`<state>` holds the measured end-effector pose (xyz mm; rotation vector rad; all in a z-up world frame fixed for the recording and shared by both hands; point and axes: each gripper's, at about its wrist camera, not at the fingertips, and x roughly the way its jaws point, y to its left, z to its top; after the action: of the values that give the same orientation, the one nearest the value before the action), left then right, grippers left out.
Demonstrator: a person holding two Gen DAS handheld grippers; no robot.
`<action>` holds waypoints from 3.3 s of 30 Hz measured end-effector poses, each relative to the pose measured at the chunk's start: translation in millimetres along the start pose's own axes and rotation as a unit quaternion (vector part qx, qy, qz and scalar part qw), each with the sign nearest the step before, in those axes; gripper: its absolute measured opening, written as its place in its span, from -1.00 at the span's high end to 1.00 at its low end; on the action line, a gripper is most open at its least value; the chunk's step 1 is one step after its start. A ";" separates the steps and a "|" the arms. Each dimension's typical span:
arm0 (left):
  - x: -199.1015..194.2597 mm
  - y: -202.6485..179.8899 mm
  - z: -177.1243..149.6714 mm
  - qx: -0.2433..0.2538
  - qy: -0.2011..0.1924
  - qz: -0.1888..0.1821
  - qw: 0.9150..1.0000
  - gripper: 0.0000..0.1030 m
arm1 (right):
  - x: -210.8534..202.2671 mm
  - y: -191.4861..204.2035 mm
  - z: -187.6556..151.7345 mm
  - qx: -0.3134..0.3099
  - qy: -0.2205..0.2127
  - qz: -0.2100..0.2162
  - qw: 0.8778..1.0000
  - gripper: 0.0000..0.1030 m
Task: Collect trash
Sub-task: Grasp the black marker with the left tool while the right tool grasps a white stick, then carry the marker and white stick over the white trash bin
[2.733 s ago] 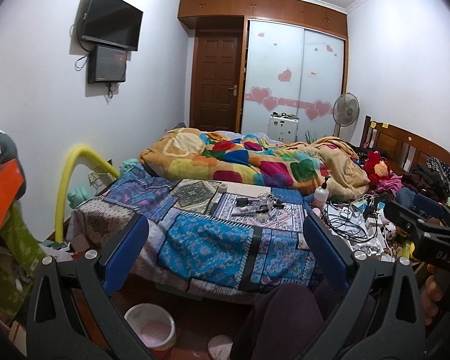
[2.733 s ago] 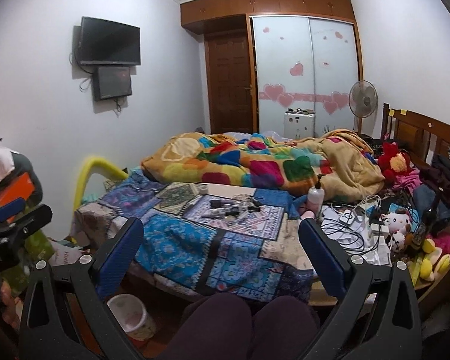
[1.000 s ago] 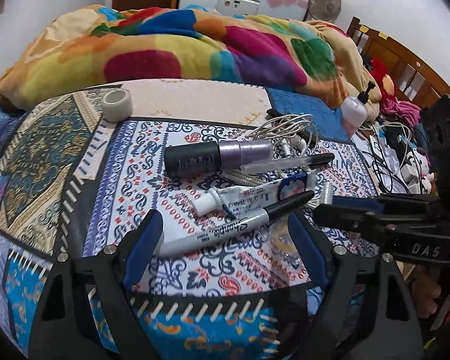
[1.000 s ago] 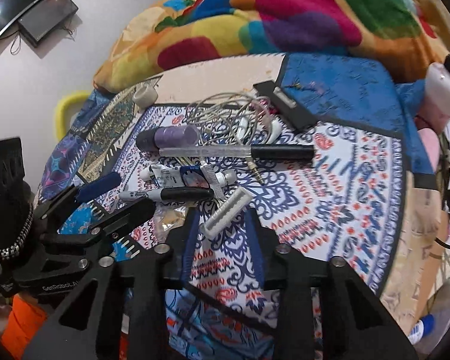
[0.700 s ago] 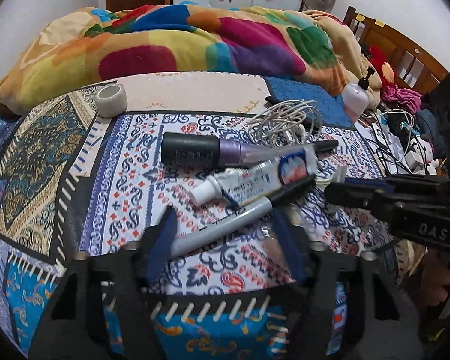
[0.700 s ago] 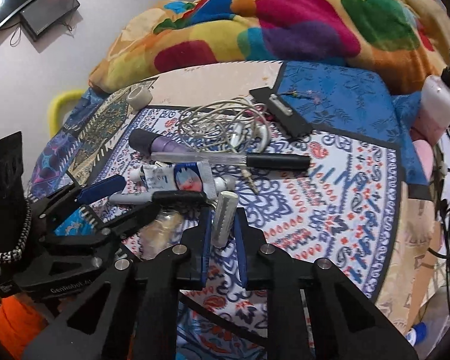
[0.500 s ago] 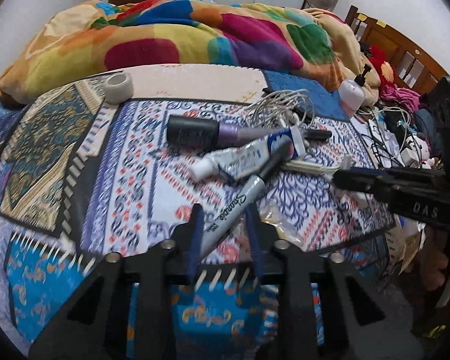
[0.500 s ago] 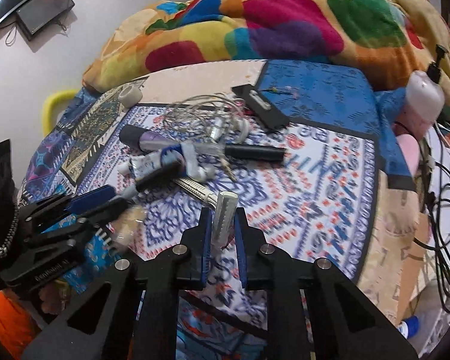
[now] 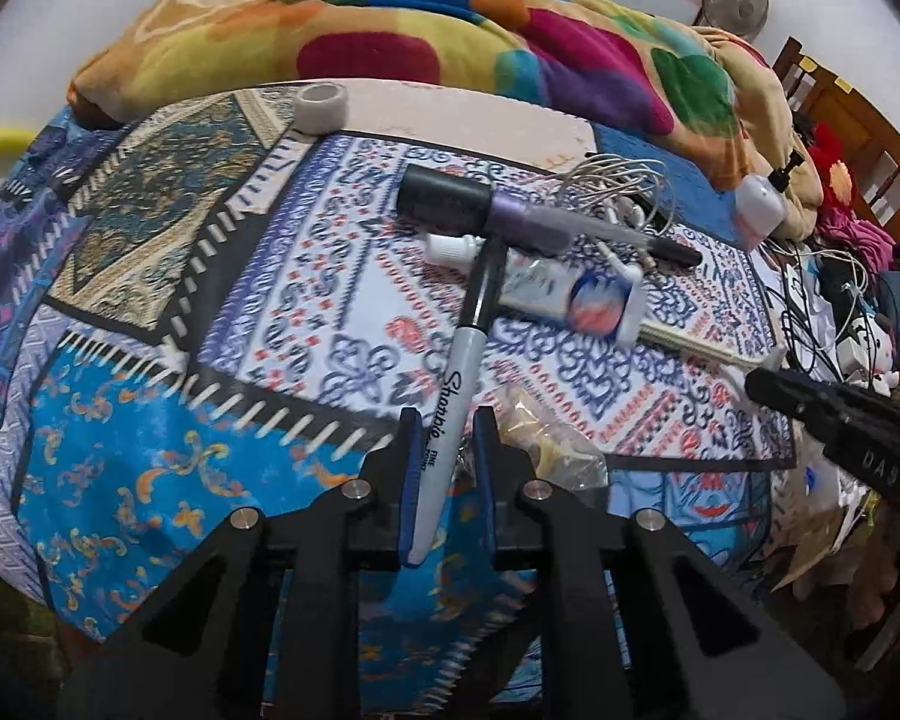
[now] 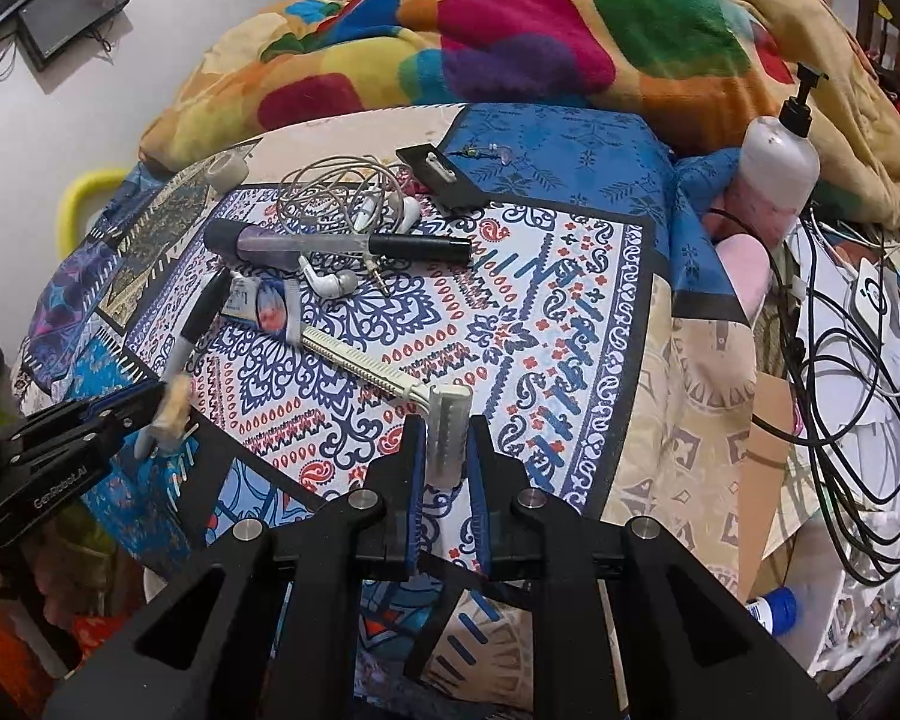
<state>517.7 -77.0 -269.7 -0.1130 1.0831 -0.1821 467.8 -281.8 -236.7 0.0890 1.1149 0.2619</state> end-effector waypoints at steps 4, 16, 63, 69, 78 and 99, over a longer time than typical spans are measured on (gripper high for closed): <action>9.5 -10.2 12.7 0.007 0.017 -0.020 1.000 0.71 | 1.6 0.8 0.9 -0.002 0.002 0.002 1.000 0.75; 26.4 -27.6 32.0 0.039 -0.012 0.011 0.999 0.79 | 9.1 -5.0 6.8 0.012 -0.008 0.020 1.000 0.75; -264.2 63.2 -94.3 -0.079 -0.169 0.099 0.977 0.79 | -179.9 157.5 -35.3 -0.108 -0.161 0.046 0.980 0.77; -279.9 100.5 -129.7 -0.106 -0.164 0.122 0.973 0.79 | -166.9 201.6 -49.2 -0.139 -0.139 0.077 0.977 0.77; -284.3 158.2 -186.8 -0.163 -0.138 0.159 0.964 0.79 | -123.6 277.5 -78.1 -0.212 -0.086 0.104 0.968 0.77; -172.4 272.1 -290.9 -0.293 0.036 0.171 0.940 0.79 | 55.5 403.2 -164.3 -0.345 0.164 0.093 0.919 0.77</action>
<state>206.6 223.6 -304.5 -0.4517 1.1863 0.4609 277.6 111.7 -276.4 -0.4972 1.2892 0.8519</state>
